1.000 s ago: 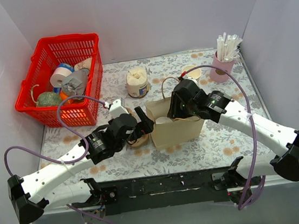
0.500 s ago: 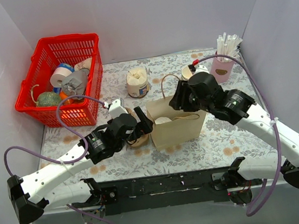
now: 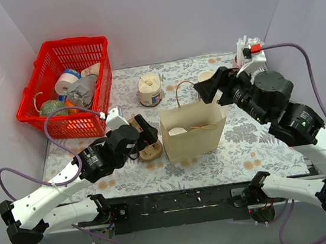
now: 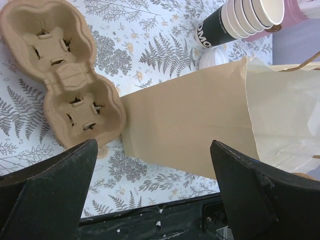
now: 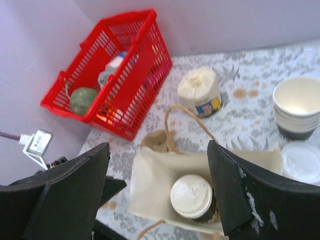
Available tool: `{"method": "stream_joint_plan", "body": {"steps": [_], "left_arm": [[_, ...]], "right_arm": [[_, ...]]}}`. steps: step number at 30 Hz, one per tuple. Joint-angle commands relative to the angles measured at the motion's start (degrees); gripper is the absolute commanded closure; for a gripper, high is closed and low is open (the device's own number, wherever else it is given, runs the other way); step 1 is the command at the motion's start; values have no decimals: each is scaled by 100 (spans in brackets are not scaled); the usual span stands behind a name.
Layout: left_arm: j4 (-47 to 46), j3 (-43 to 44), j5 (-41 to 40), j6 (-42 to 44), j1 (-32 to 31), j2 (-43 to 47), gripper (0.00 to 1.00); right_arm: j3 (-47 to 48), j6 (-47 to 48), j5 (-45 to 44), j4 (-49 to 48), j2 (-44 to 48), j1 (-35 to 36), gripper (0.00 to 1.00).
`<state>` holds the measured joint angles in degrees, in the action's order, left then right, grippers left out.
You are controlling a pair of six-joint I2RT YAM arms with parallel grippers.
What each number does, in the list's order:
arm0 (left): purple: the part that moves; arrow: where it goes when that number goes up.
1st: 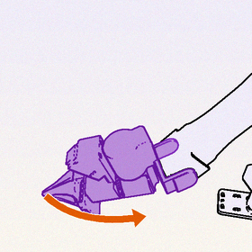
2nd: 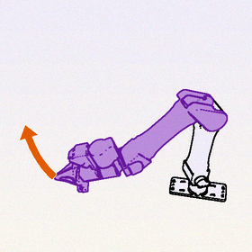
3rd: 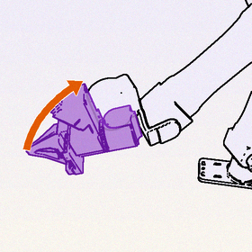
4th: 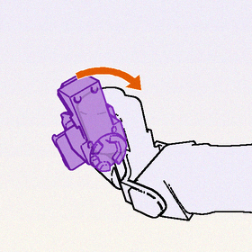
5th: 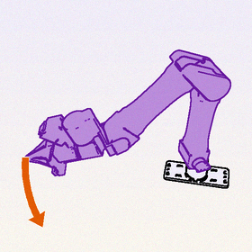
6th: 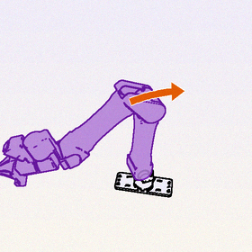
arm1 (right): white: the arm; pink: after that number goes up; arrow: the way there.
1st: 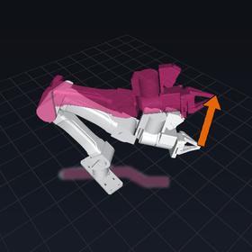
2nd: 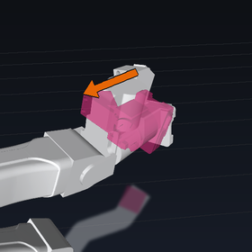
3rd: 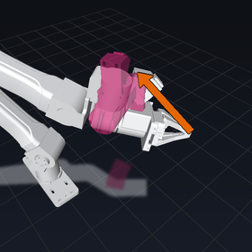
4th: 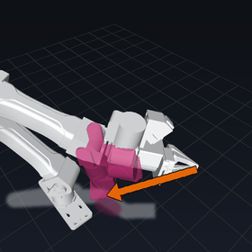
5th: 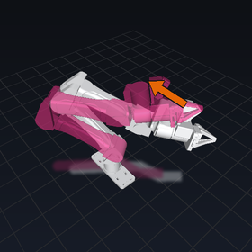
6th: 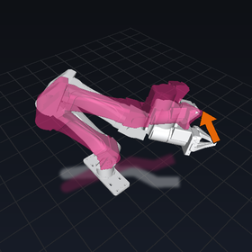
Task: Pack the takeout coffee
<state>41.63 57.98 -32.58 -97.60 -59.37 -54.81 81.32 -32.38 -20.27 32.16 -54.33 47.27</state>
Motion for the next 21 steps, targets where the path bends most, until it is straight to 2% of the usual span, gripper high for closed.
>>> {"method": "stream_joint_plan", "body": {"steps": [1,4,5,8,9,11,12,13,14,18,19,21], "left_arm": [[521,293,-345,-110,22,137,2],[793,381,-442,-189,14,154,2],[847,399,-451,-206,14,163,2],[944,320,-443,-277,22,216,2],[952,233,-434,-286,22,225,2],[996,179,-355,-321,22,260,2],[1023,162,-294,-338,14,269,2],[1110,135,-267,-365,22,277,2],[1163,135,-267,-417,14,286,2],[1374,126,-223,-505,14,383,2],[1409,118,-197,-514,14,409,2],[1436,39,-161,-532,14,479,2]], "right_arm": [[788,943,-704,-474,-244,19,10],[1613,1444,-1680,-255,-753,-42,7],[2172,1593,-1934,-150,-1051,-68,7],[2861,1796,-2007,167,-1605,-357,7],[3220,1823,-1798,307,-1738,-506,7],[3582,1710,-1149,579,-2211,-1252,9],[3767,1639,-441,772,-2371,-1559,9],[3995,1612,-147,1018,-2529,-2111,10],[4023,1534,-4,1090,-2783,-2325,10],[3594,1621,1155,872,-3049,-3310,12],[3262,1612,1322,775,-3066,-3686,14],[2892,1490,1456,450,-3093,-3987,18]]}}
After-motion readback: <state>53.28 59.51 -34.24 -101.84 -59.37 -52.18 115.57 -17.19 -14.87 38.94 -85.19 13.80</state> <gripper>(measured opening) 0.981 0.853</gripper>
